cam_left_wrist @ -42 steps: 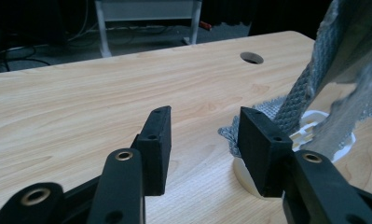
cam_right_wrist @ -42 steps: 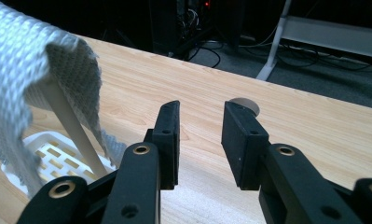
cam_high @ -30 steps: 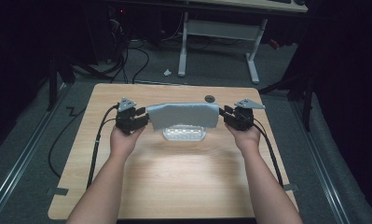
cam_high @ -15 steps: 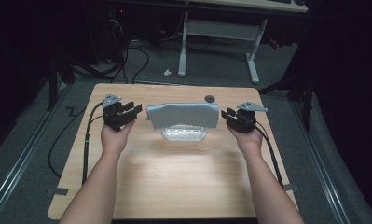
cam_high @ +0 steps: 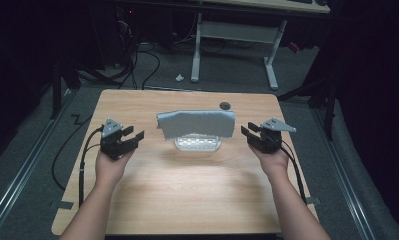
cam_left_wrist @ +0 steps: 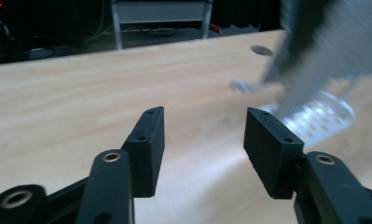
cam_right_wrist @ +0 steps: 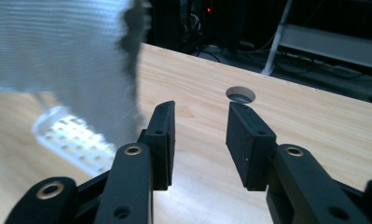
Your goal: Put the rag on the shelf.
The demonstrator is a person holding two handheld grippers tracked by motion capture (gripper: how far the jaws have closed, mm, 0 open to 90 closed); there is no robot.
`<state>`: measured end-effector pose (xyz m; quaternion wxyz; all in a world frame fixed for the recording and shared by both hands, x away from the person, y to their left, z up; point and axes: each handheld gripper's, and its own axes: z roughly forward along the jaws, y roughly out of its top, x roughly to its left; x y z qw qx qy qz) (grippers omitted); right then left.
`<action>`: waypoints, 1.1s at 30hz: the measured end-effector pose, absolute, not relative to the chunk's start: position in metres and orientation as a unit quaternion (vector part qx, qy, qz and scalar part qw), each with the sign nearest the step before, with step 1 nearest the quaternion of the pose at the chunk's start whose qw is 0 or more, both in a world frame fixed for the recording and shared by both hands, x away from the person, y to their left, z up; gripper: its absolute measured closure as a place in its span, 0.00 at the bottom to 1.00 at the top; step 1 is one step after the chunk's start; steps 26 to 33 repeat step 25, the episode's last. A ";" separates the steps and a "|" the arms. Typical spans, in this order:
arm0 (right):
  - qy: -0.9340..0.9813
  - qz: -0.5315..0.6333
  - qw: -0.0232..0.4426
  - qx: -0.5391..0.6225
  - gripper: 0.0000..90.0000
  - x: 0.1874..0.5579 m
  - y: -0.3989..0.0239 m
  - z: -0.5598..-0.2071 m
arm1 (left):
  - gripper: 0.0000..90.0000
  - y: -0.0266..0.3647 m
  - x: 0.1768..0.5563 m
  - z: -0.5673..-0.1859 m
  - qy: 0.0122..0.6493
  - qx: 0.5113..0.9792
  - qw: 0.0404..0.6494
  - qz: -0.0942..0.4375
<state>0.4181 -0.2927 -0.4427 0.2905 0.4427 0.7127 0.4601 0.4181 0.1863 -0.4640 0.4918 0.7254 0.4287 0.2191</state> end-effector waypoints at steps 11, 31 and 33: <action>0.720 0.455 0.280 0.443 0.55 0.313 -0.281 -0.468 | 0.49 0.155 0.308 -0.503 0.396 0.769 0.475 0.163; 0.761 0.398 0.283 0.427 0.54 0.272 -0.263 -0.510 | 0.48 0.129 0.294 -0.517 0.361 0.813 0.435 0.141; 0.761 0.398 0.283 0.427 0.54 0.272 -0.263 -0.510 | 0.48 0.129 0.294 -0.517 0.361 0.813 0.435 0.141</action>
